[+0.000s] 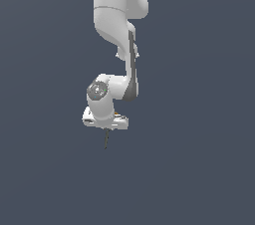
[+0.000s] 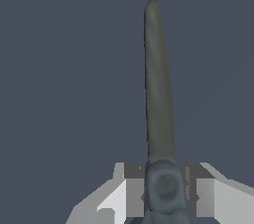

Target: Pick up the object and move it to a goal position.

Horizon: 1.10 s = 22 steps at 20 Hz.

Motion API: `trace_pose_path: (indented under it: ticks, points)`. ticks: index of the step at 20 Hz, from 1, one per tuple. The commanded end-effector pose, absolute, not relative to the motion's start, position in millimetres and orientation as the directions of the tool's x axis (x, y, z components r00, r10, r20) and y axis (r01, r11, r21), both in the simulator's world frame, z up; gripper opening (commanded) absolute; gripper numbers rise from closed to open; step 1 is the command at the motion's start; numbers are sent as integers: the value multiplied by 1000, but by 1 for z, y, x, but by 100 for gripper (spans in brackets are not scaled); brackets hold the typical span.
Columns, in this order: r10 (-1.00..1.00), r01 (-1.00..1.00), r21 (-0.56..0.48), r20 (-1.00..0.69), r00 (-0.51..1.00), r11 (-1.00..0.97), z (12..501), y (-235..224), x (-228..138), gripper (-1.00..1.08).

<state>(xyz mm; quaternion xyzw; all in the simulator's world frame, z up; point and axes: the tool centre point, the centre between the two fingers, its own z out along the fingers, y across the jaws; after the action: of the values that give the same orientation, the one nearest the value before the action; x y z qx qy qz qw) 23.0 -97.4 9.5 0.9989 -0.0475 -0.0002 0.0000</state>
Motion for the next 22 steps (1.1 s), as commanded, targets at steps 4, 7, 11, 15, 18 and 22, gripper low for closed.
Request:
trace_pose_path:
  ticks: [4,7,11,15,18,22]
  points:
    - [-95,-95,0,0,996,-996,8,-97,23,-100]
    - [-94,-94,0,1,996,-996,10,-97,23,-100]
    - [-94,-94,0,1,996,-996,18,-98,21,-100]
    - [-94,-94,0,1,996,-996,33,-100,17,-100]
    - [-94,-94,0,1,996,-996,50,-102,13,-100]
    - [-94,-94,0,1,996,-996,80,-106,6,-100]
